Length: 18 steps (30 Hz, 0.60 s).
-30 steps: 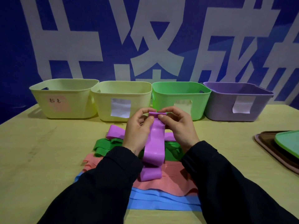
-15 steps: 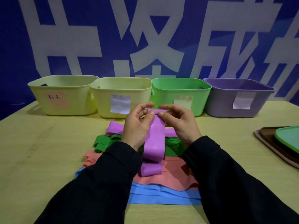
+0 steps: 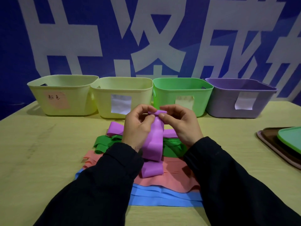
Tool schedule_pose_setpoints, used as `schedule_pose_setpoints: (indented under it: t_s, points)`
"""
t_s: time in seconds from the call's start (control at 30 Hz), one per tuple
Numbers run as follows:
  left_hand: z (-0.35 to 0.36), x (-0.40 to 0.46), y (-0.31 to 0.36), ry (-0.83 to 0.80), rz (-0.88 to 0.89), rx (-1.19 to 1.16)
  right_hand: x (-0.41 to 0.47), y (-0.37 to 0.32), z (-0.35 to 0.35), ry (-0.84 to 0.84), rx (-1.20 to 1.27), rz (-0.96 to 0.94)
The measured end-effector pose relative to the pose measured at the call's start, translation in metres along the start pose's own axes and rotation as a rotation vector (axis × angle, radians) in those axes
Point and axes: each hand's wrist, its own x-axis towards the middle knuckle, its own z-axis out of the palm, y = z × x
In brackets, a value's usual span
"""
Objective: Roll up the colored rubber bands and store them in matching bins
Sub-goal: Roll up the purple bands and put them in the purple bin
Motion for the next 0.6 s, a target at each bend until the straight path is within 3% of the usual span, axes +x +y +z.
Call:
schedule_pose_setpoints:
  t_s: [0.33, 0.43, 0.53, 0.6]
  points:
    - [0.000, 0.001, 0.005, 0.013, 0.044, 0.009, 0.000, -0.001, -0.001, -0.028, -0.036, -0.064]
    - [-0.002, 0.001, 0.010, 0.014, 0.048, 0.054, 0.000, -0.003, -0.002, 0.057, -0.164, -0.176]
    - [-0.009, 0.002, 0.017, 0.073, 0.253, 0.359, 0.002, -0.011, -0.011, 0.221, -0.306, -0.354]
    - [-0.010, 0.001, 0.023, 0.047, 0.266, 0.331, 0.004, -0.019, -0.017, 0.299, -0.451, -0.497]
